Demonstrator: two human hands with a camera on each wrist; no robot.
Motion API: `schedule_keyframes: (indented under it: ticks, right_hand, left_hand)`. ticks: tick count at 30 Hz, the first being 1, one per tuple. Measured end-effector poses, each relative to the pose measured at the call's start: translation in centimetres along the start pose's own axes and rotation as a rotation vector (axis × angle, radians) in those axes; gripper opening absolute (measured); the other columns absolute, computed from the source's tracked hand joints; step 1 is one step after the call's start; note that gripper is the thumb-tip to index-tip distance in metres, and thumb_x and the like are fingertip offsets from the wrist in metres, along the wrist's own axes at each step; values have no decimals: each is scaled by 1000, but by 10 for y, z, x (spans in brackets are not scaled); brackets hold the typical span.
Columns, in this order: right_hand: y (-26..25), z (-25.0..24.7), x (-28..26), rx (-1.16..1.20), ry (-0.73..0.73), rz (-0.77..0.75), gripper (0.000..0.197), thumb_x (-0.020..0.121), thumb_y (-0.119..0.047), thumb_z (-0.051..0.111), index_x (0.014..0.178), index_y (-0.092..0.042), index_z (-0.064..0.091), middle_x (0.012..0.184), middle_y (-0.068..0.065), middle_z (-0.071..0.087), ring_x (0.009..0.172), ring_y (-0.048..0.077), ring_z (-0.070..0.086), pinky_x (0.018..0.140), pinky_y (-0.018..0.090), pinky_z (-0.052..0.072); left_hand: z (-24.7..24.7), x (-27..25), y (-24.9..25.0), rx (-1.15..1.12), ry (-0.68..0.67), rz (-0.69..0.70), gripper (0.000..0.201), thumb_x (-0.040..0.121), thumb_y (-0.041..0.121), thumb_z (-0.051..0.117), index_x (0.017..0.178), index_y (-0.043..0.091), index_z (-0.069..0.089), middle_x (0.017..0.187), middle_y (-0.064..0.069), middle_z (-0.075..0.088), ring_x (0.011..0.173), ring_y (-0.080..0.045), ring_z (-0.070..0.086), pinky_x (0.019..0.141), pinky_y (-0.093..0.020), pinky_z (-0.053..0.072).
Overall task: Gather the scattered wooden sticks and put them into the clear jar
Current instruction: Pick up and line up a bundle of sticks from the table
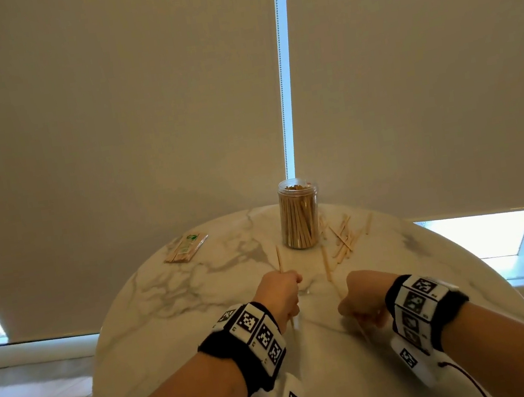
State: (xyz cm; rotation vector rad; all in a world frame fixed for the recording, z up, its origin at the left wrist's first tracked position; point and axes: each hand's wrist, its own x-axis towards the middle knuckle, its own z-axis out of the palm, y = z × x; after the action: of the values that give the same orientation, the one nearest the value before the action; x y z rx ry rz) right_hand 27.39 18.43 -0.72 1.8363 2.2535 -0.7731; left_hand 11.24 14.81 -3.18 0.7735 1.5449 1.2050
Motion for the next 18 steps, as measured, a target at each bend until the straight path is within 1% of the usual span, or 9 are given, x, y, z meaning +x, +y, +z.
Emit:
schedule_keyframes:
  ticks: [2, 5, 6, 8, 10, 11, 14, 17, 18]
  right_hand:
    - [1, -1, 1, 45, 25, -22, 26, 93, -31, 62, 80, -9, 67, 69, 3, 67, 56, 16, 63, 67, 29, 60]
    - [-8, -7, -1, 202, 79, -173, 26, 95, -29, 58, 83, -8, 69, 72, 4, 70, 56, 14, 63, 61, 26, 60]
    - [-13, -10, -3, 248, 95, -238, 26, 96, -28, 58, 86, -7, 69, 75, 4, 71, 58, 13, 64, 59, 25, 60]
    - [-24, -12, -4, 296, 127, -359, 23, 96, -26, 58, 90, -8, 70, 79, 4, 73, 61, 11, 65, 58, 27, 60]
    - [-33, -14, -3, 316, 146, -437, 19, 95, -23, 58, 90, -9, 71, 81, 4, 74, 62, 12, 66, 61, 31, 62]
    - [-36, -17, -1, 333, 150, -459, 20, 96, -25, 59, 90, -10, 71, 81, 3, 75, 62, 11, 65, 59, 30, 61]
    - [-33, -35, 17, 419, 196, -393, 23, 98, -28, 58, 93, -11, 72, 80, 2, 75, 61, 10, 65, 56, 21, 55]
    - [-17, -57, 56, 364, 277, -148, 22, 99, -23, 55, 97, -5, 68, 86, 7, 74, 69, 17, 69, 59, 25, 59]
    - [-12, -62, 70, 298, 284, -60, 24, 99, -24, 54, 100, -3, 67, 91, 10, 74, 75, 21, 71, 65, 29, 62]
  left_hand:
    - [3, 3, -4, 18, -12, -20, 16, 95, 19, 53, 90, 5, 58, 62, -4, 39, 48, -16, 31, 46, -24, 26]
    - [6, 5, -5, 49, -45, 5, 50, 91, 54, 58, 102, 6, 64, 75, -4, 50, 56, -15, 39, 52, -26, 34]
    - [7, 6, -3, 42, -69, 17, 56, 91, 61, 55, 104, 7, 64, 80, -4, 53, 59, -15, 40, 53, -26, 35]
    - [10, 8, 1, 47, -122, 65, 48, 97, 55, 48, 102, 10, 64, 82, -3, 57, 63, -14, 44, 55, -27, 36]
    - [12, 13, 7, 61, -102, 141, 34, 103, 34, 40, 97, 10, 63, 78, -6, 59, 66, -17, 50, 58, -30, 40]
    - [12, 16, 10, 70, -59, 175, 31, 103, 28, 37, 93, 11, 62, 77, -6, 59, 67, -18, 52, 61, -31, 41]
    - [3, 32, 25, 44, 77, 235, 28, 104, 25, 35, 87, 18, 56, 76, -2, 59, 69, -16, 51, 66, -32, 41]
    - [-3, 45, 40, -162, 64, 204, 29, 107, 30, 33, 93, 17, 55, 68, 1, 54, 67, -16, 54, 67, -33, 49]
    - [-4, 49, 43, -249, 36, 179, 28, 107, 29, 33, 97, 16, 55, 67, 0, 51, 62, -15, 52, 63, -32, 51]
